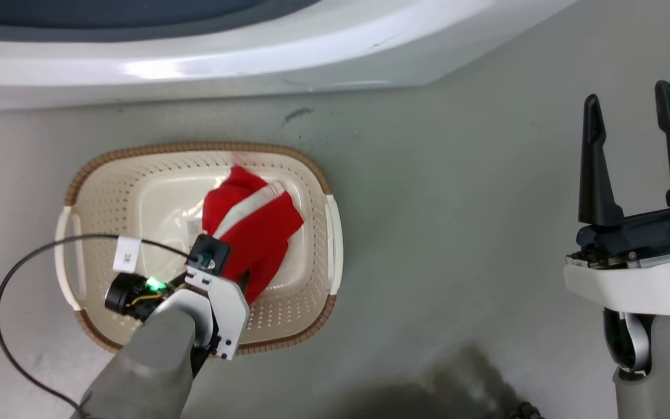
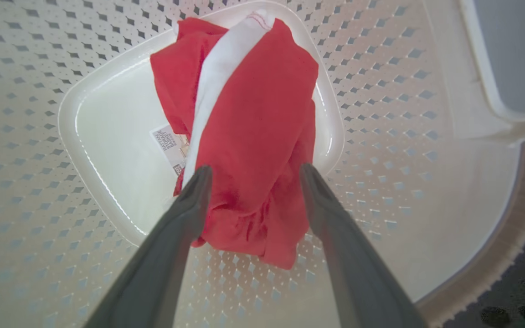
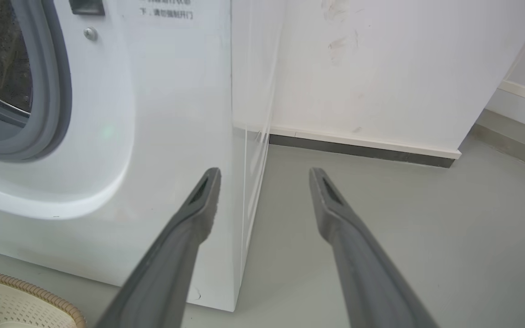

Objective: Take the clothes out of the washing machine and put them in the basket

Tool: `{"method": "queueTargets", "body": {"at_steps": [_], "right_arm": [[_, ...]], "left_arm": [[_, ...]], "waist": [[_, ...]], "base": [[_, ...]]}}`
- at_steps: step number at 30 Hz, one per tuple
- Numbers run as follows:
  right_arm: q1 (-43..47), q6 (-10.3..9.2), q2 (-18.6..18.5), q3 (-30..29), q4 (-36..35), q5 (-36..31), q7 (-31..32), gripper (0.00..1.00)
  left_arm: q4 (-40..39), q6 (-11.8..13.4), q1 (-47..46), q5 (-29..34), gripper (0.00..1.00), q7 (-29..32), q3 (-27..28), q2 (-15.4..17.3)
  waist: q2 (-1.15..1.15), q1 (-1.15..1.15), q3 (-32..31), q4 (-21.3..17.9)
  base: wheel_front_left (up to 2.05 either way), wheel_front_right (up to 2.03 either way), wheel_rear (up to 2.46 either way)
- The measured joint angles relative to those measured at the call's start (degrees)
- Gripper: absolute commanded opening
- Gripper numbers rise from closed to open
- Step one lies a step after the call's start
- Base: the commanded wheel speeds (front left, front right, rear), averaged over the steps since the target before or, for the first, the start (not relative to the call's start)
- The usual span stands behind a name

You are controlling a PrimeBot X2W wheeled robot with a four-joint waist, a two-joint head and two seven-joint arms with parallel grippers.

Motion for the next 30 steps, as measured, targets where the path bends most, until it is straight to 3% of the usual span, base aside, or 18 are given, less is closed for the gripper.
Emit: {"method": "queueTargets", "body": {"at_steps": [10,21,30], "right_arm": [[3.7,0.01,0.0,1.3,1.7,0.1,0.0,1.0],[8.1,0.0,0.0,1.4,2.9,0.3,0.0,1.0],[11.5,0.0,0.0,1.8,3.7,0.5,0.0,1.0]], "left_arm": [[-3.3,0.4,4.8,-1.5,1.0,-5.0,1.8,-0.2],[-28.5,6.9,16.0,2.2,1.0,-5.2,12.6,3.5],[-44.3,8.6,24.2,6.8,1.0,-5.2,22.4,4.0]], "waist": [[0.0,0.0,-8.9,0.9],[0.0,-0.01,-18.2,1.4],[0.0,-0.02,-24.7,1.4]], "base": [[0.0,0.0,0.0],[0.0,0.0,0.0],[0.0,0.0,0.0]]}}
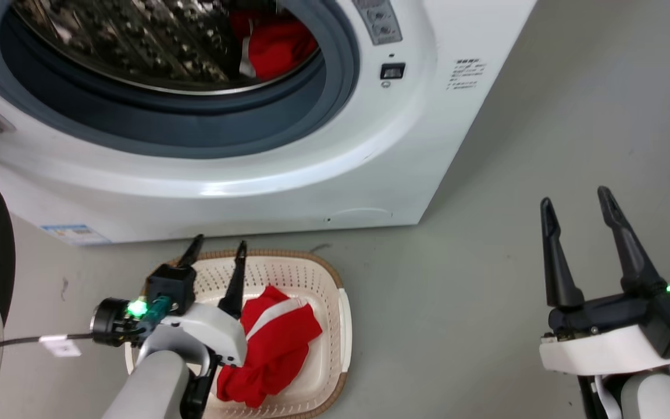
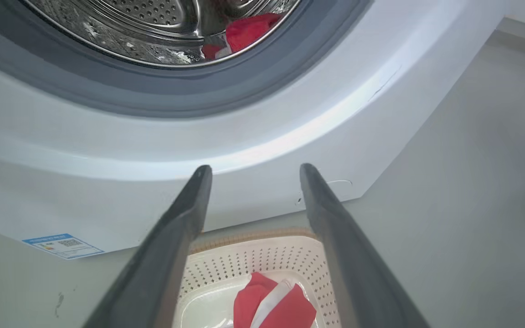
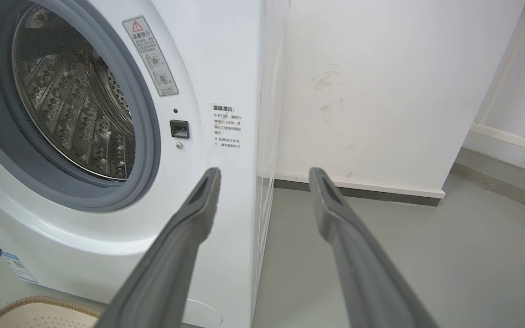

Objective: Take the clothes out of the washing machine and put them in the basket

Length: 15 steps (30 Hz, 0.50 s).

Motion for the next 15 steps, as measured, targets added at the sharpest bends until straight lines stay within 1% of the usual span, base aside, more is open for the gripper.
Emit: {"method": "queueTargets", "body": {"at_steps": [6,8,10,12,13,15], "right_arm": [[0.9,0.0,0.0,0.6,0.2,0.4,0.0,1.0],[1.1,0.0,0.0,0.8,0.1,0.7,0.0,1.0],[1.2,0.0,0.0,0.9,0.0,0.9,0.0,1.0],[1.2,0.0,0.0,1.0,-0.3,1.0,0.0,1.0],[0.7,0.0,0.0,1.2,-0.5,1.4,0.0,1.0],[-0.1,0.0,0.0,1.1,-0.7,1.5,0.0,1.0]], "left_arm": [[-6.0,0.2,1.9,2.8,1.0,0.0,4.5,0.2],[-6.9,-0.1,1.9,3.4,1.0,0.0,5.6,0.2],[-7.0,-1.0,1.3,3.4,1.0,0.0,6.4,0.2],[-6.7,-1.6,-0.7,4.4,1.0,0.0,6.5,0.7],[-4.2,-2.8,-5.3,4.5,1.0,0.0,6.8,1.2],[-2.4,-3.7,-9.5,4.3,1.0,0.2,7.1,1.4]], "waist": [[0.0,0.0,-2.9,-1.3],[0.0,0.0,-3.3,-1.9],[0.0,0.0,-3.5,-2.5],[0.0,0.0,-3.1,-2.9],[0.0,0.01,-1.9,-3.4],[0.0,0.0,-0.8,-3.8]], "base": [[0.0,0.0,0.0],[0.0,0.0,0.0],[0.0,0.0,0.0],[0.0,0.0,0.0],[0.0,0.0,0.0],[0.0,0.0,0.0]]}}
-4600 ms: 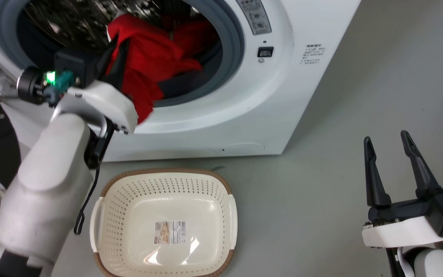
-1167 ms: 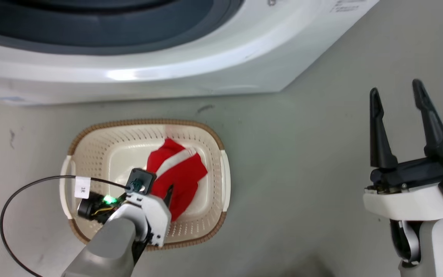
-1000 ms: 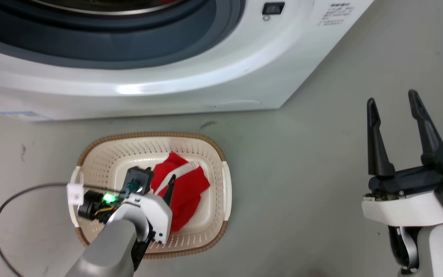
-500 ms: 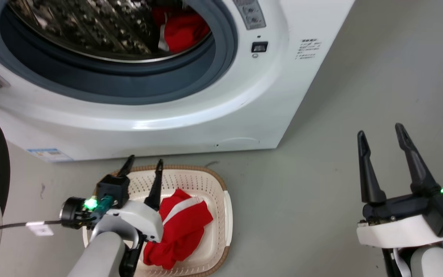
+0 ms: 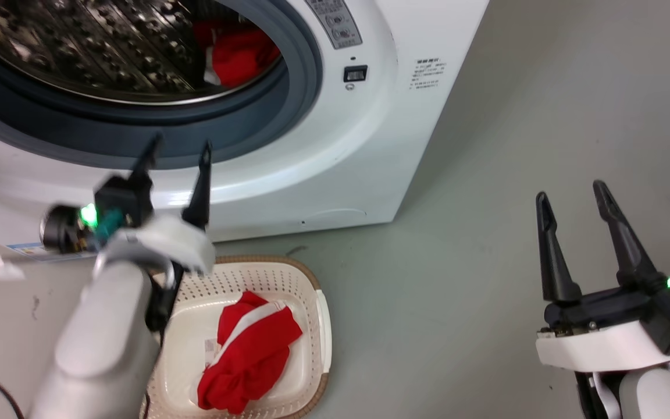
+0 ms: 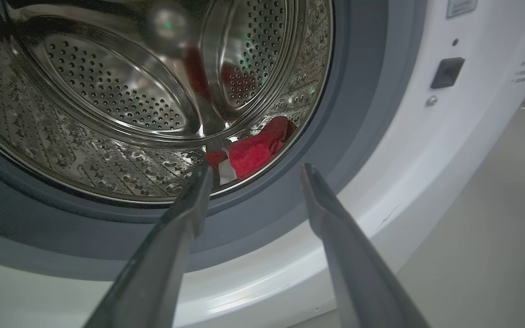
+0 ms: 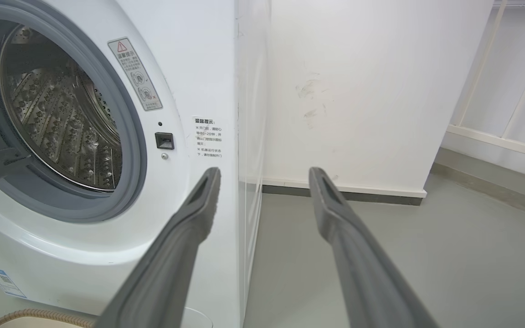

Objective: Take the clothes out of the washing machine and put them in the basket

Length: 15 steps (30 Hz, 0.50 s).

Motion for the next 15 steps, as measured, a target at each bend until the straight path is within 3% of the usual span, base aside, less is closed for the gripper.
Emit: {"method": "queueTargets", "body": {"at_steps": [15], "right_arm": [[-6.8,0.0,0.0,0.2,-1.2,3.6,0.0,1.0]], "left_arm": [[19.4,-6.0,-34.4,-2.3,1.0,16.9,-0.8,5.0]], "waist": [[0.0,0.01,12.9,-4.8]], "base": [[0.0,0.0,0.0]]}}
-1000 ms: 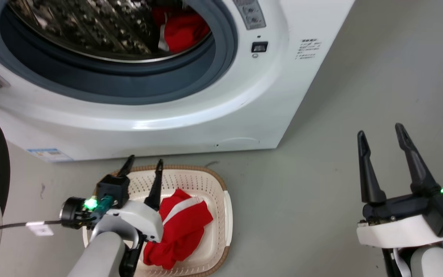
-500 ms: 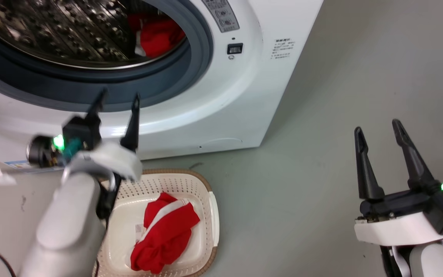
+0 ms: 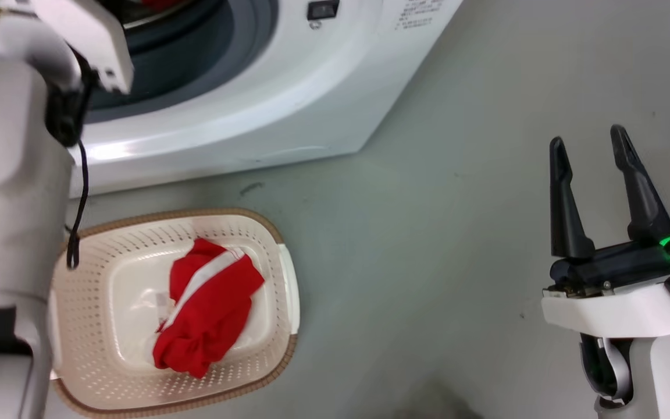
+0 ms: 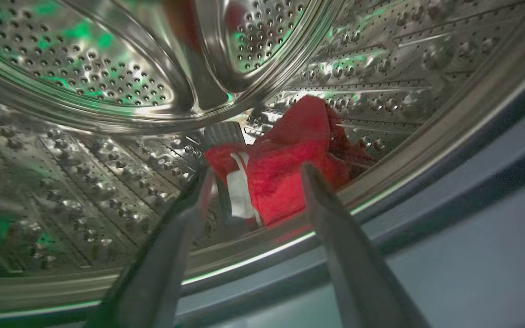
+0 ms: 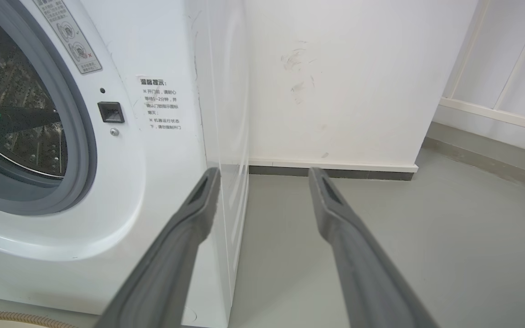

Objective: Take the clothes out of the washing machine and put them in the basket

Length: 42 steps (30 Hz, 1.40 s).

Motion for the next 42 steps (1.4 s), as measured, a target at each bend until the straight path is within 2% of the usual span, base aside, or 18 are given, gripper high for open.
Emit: {"method": "queueTargets", "body": {"at_steps": [8,12,15,21,29,30,31,37,42], "right_arm": [[-2.3,0.0,0.0,-0.1,-0.7,2.1,0.0,1.0],[-3.0,0.0,0.0,0.0,-0.9,3.0,0.0,1.0],[-3.7,0.0,0.0,0.0,-1.1,3.5,0.0,1.0],[-4.6,0.0,0.0,0.2,-1.2,5.0,0.0,1.0],[-4.6,0.01,0.0,0.1,-1.2,5.4,0.0,1.0],[-4.6,0.01,0.0,0.1,-1.2,5.4,0.0,1.0],[-4.7,0.01,0.0,0.1,-1.2,5.4,0.0,1.0],[-4.8,0.0,0.0,-0.2,-1.2,5.5,0.0,1.0],[-4.9,0.01,0.0,-0.2,-0.9,5.2,0.0,1.0]], "left_arm": [[7.5,-0.7,-13.9,-5.2,1.0,16.1,-1.4,1.6],[8.3,-0.8,-18.5,-7.5,1.0,24.0,-4.5,3.2],[8.9,-0.8,-21.6,-7.9,1.0,27.7,-6.6,4.9],[11.3,-0.8,-25.2,-8.0,1.0,31.0,-9.1,6.5],[13.1,-0.8,-27.5,-9.2,1.0,30.8,-11.5,6.9],[13.3,-0.8,-27.7,-9.4,0.44,30.7,-11.7,6.9],[13.4,-0.8,-27.8,-9.6,0.0,30.4,-11.9,6.9],[14.7,-0.8,-27.9,-10.4,0.0,27.9,-13.2,6.6],[15.3,-0.8,-27.6,-11.4,0.0,22.6,-13.5,6.1]], "waist": [[0.0,0.0,6.9,-3.2],[0.0,0.01,9.8,-4.6],[0.0,0.01,11.8,-5.6],[0.0,0.01,14.9,-7.3],[0.0,0.0,16.6,-8.3],[0.0,0.0,16.7,-8.3],[0.0,0.0,16.8,-8.3],[0.0,0.0,16.8,-8.0],[0.0,0.0,15.6,-7.3]], "base": [[0.0,0.0,0.0],[0.0,0.0,0.0],[0.0,0.0,0.0],[0.0,0.0,0.0],[0.0,0.0,0.0],[0.0,0.0,0.0],[0.0,0.0,0.0],[0.0,0.0,0.0],[0.0,0.0,0.0]]}}
